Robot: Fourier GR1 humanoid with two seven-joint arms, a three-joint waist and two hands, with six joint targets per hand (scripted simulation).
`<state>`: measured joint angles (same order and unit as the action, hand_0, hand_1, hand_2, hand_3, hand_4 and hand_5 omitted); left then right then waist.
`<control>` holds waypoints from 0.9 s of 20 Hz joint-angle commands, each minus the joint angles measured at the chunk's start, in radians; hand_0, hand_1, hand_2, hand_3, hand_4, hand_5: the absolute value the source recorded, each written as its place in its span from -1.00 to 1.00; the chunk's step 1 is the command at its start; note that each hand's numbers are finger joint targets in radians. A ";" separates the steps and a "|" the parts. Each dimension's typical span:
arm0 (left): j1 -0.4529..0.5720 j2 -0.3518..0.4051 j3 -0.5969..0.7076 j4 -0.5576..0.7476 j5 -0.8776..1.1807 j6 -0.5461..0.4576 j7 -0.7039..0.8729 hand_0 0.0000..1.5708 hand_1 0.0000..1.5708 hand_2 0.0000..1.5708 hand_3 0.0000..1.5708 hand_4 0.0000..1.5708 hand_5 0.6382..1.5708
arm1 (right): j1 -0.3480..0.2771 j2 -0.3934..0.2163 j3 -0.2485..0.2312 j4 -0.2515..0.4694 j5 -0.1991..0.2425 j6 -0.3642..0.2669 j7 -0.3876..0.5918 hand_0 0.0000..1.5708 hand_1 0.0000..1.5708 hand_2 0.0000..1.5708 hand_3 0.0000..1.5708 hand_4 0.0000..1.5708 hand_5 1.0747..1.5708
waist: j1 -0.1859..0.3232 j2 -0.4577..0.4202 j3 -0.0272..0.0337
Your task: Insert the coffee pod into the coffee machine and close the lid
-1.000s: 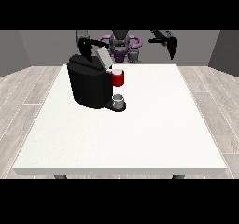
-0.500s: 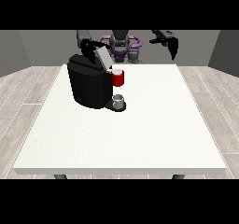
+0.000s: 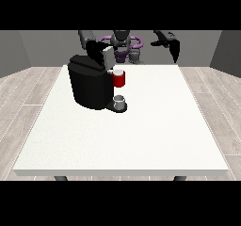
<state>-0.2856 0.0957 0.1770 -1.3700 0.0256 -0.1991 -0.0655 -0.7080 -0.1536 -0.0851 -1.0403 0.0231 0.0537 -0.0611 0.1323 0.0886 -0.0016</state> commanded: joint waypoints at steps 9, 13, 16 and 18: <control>-0.002 0.051 0.029 0.036 0.044 -0.043 -0.024 -1.00 -1.00 -1.00 -1.00 -0.85 1.00 | -0.083 -0.011 0.061 0.012 0.071 0.009 0.024 -1.00 -1.00 -1.00 -1.00 -0.78 1.00 | 0.029 0.013 0.0011; -0.025 0.027 -0.004 0.024 0.015 -0.016 -0.035 -1.00 -1.00 -1.00 -1.00 -0.80 1.00 | -0.093 0.021 0.085 -0.004 0.099 -0.043 0.028 -1.00 -1.00 -1.00 -1.00 -0.82 1.00 | 0.044 0.024 0.0013; -0.016 0.046 0.004 0.025 0.020 -0.033 -0.042 -1.00 -1.00 -1.00 -1.00 -1.00 1.00 | -0.080 0.015 0.084 -0.032 0.083 -0.034 0.054 -1.00 -1.00 -1.00 -1.00 -0.85 1.00 | 0.039 -0.003 0.0013; 0.013 0.011 -0.023 0.023 0.005 -0.023 -0.083 -1.00 -1.00 -1.00 -1.00 -0.75 1.00 | -0.077 0.006 0.073 -0.050 0.045 0.009 0.063 -1.00 -1.00 -1.00 -1.00 -0.84 1.00 | 0.024 -0.014 0.0013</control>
<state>-0.2839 0.1055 0.1597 -1.3498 0.0299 -0.2069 -0.1086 -0.7433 -0.1288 -0.0406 -1.0653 0.0517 0.0155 0.0455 0.1474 0.0835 0.0106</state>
